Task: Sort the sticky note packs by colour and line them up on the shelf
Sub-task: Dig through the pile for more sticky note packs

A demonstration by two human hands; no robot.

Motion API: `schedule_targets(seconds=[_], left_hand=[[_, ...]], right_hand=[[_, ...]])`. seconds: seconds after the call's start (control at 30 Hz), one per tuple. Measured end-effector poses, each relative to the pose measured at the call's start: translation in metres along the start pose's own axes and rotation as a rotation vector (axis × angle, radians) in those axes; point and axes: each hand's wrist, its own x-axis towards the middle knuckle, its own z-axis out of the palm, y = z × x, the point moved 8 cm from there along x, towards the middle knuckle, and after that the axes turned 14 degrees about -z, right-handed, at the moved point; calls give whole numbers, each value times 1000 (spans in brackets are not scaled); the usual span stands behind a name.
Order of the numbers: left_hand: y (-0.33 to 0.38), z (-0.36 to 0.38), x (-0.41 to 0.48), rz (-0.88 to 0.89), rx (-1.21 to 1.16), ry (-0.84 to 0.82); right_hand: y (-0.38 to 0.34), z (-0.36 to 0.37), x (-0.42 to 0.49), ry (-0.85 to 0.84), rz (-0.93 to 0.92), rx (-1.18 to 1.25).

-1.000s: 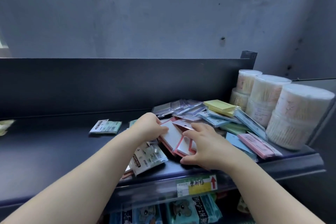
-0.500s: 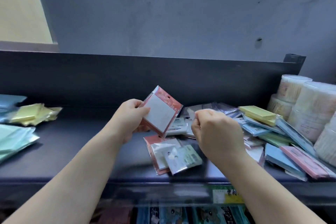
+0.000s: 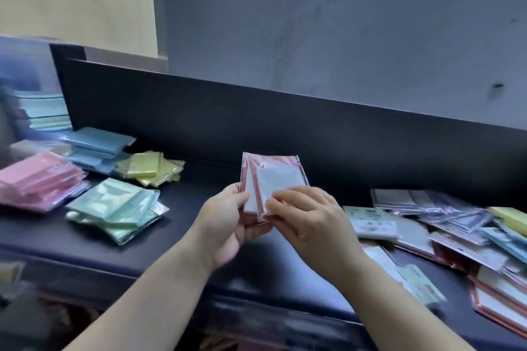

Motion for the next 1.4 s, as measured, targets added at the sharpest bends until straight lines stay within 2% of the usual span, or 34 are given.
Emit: schedule_targets(seconds=[0.2,0.33,0.47,0.57,0.63,0.7,0.8,0.9,1.2,1.3,1.4], left_hand=[[21,-47,-2,22,21,1],[32,-70,0,-22,152,6],[45,-98,6,-16,160,144],[50,-107,7,-8,178,189],[46,-108,10,-6,254,166],[44,-108,11,-8,301,168],[44,-104,15,23,406,171],[42,-88,16,46,594,126],[25,19,17,176,1382,-12],[11,61,29,236,1582,-46],[-5,91,51,275,1734,-11]], right_hand=[[-15,62,31,-214,11,119],[-17,81,55,-216,51,102],[-11,106,72,-299,74,-21],[3,138,71,-511,205,-4],[13,162,57,-715,338,110],[16,174,48,-814,437,259],[22,162,42,-775,525,356],[35,131,34,-698,552,305],[89,42,-40,-719,738,158],[105,18,-67,-745,789,139],[120,-1,-95,-785,817,154]])
